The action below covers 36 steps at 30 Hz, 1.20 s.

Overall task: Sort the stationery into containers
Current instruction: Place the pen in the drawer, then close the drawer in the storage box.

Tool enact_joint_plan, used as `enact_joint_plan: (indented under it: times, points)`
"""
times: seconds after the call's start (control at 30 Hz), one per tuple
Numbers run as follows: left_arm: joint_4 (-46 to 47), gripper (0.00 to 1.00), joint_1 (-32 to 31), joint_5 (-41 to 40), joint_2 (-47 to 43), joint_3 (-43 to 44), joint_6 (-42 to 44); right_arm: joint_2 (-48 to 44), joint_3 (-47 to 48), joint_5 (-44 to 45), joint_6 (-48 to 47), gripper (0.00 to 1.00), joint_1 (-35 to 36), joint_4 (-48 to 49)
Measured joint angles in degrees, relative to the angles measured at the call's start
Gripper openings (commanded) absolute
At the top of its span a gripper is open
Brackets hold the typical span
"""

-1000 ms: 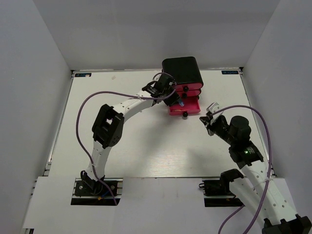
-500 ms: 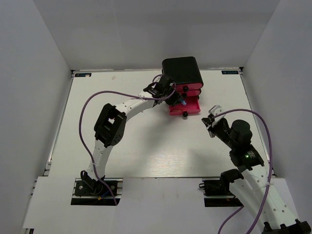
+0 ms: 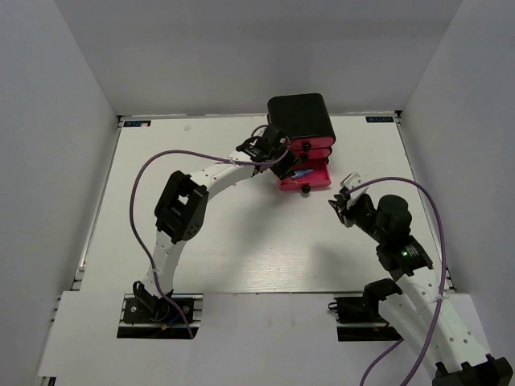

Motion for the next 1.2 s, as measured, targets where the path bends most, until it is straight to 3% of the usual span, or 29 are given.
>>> enact_joint_plan:
  times: [0.07, 0.1, 0.23, 0.33, 0.4, 0.47, 0.67, 0.77, 1.0, 1.2]
  points:
    - [-0.46, 0.52, 0.00, -0.02, -0.61, -1.03, 0.98, 1.27, 0.00, -0.33, 0.22, 0.38, 0.00, 0.00]
    - [-0.42, 0.51, 0.00, -0.13, -1.49, -2.49, 1.79, 2.05, 0.00, -0.72, 0.28, 0.46, 0.00, 0.00]
    - [-2.36, 0.53, 0.00, -1.31, -8.74, -11.87, 6.19, 6.32, -0.39, -2.62, 2.03, 0.58, 0.00, 0.74]
    - [-2.99, 0.68, 0.17, -2.12, -19.23, -22.73, 11.63, 11.04, -1.44, -3.89, 5.75, 0.61, -0.04, 1.88]
    - [-2.36, 0.78, 0.28, -3.15, -27.08, -29.53, 14.32, 14.64, -1.68, -4.63, 8.70, 0.61, -0.22, 2.89]
    - [-1.27, 0.81, 0.39, -4.31, -35.74, -36.54, 16.26, 19.23, -1.68, -5.20, 12.57, 0.61, -0.37, 4.85]
    - [0.85, 0.84, 0.48, -8.44, -61.66, -56.87, 17.99, 37.68, 2.64, -6.10, 24.96, 0.61, -0.68, 8.66]
    - [0.09, 0.85, 0.48, -10.12, -69.81, -62.73, 17.57, 44.41, 5.33, -6.69, 30.21, 0.61, -0.94, 12.11]
    - [-1.95, 0.89, 0.35, -13.25, -84.46, -68.35, 17.07, 52.98, 8.44, -4.61, 38.73, 0.61, -2.29, 20.09]
    - [-2.69, 0.89, 0.35, -15.85, -89.48, -68.70, 16.92, 58.93, 10.38, -2.71, 43.58, 0.61, -4.13, 22.95]
